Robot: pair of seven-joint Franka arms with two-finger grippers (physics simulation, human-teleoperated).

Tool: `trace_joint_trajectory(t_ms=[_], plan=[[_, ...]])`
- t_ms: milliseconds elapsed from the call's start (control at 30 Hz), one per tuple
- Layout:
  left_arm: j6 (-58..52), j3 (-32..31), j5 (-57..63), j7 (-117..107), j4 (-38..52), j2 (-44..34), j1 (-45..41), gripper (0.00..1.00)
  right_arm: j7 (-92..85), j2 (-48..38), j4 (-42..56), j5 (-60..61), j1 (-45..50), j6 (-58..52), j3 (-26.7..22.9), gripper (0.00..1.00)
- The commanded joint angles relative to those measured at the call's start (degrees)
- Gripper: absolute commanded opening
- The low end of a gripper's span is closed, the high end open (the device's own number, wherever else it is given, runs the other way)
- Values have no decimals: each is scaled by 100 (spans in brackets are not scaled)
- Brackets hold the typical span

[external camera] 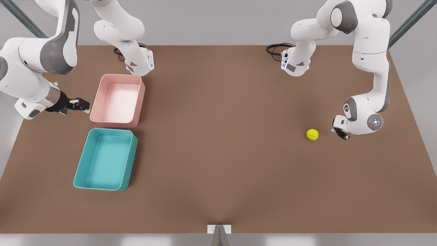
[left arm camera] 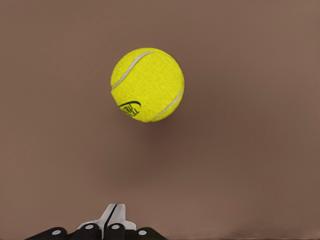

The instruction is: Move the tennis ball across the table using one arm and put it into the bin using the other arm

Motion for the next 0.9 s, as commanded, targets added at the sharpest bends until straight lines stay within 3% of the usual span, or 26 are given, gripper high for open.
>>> trace_joint_trajectory(t_ms=[0,167,867], plan=[[274,-15,365,3604,-36,45,-11,21,-82,-2,2,5,120,24,-13,100],[55,-24,523,2443,-36,247,-64,21,-91,7,-16,5,120,24,-13,100],[291,-24,726,2435,175,467,-372,21,-108,51,-24,5,120,42,-13,100]])
